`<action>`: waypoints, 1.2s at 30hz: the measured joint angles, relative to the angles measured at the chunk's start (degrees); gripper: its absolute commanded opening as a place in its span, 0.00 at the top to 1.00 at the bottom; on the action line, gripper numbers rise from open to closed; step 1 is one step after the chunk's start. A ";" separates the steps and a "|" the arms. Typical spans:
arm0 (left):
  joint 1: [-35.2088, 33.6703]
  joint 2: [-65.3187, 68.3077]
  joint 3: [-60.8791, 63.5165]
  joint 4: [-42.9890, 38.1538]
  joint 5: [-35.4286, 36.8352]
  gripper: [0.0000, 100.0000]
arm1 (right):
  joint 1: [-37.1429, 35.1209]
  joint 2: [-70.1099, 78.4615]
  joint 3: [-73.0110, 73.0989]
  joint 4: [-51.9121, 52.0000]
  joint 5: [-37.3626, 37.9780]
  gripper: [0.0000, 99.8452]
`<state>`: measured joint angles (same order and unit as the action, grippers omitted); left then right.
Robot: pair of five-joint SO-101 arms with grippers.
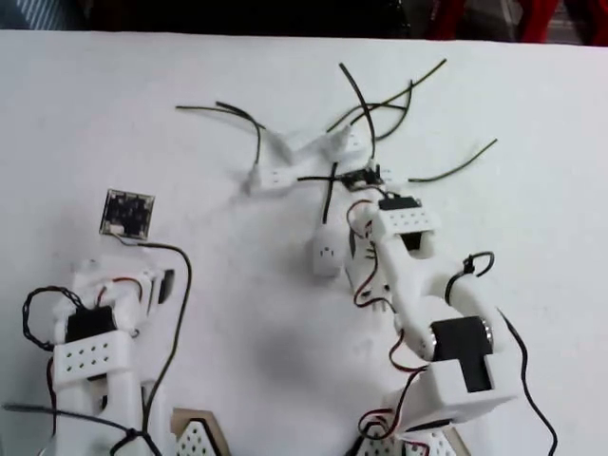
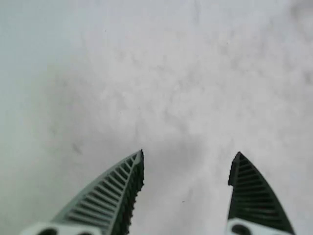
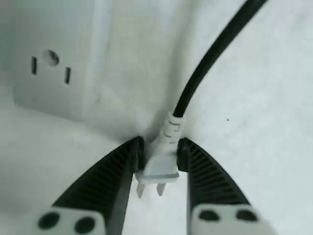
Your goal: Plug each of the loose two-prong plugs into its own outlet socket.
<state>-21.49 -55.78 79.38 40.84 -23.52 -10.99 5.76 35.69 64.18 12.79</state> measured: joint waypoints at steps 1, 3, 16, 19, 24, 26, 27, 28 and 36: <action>0.00 0.00 0.00 0.00 0.00 0.72 | 0.09 0.09 -0.09 -0.09 0.00 0.98; 0.00 0.00 0.00 0.00 0.00 0.72 | 0.09 0.44 -0.62 -0.09 -0.09 0.98; 0.00 0.00 0.26 0.00 0.00 0.72 | -3.43 1.05 -4.57 4.84 -0.35 0.86; 0.00 0.00 0.26 0.00 0.00 0.72 | -4.75 1.05 -4.57 5.19 -2.55 0.82; 0.00 0.00 0.26 0.00 0.00 0.72 | -5.45 0.00 -4.48 5.36 -2.55 0.82; 0.00 0.00 0.26 0.00 0.00 0.72 | -5.10 -2.02 -4.40 6.24 -2.46 0.82; 0.00 0.00 0.26 0.00 0.00 0.72 | -5.01 -3.69 -4.40 7.21 -2.46 0.82; 0.00 0.00 0.26 0.00 0.00 0.72 | -5.36 -5.71 -4.40 8.35 -2.46 0.82; 0.00 0.00 0.26 0.00 0.00 0.72 | -10.64 -14.95 -1.41 12.92 -5.19 0.82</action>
<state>-21.49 -55.78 79.65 40.84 -23.52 -21.63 -9.19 34.29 77.10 7.60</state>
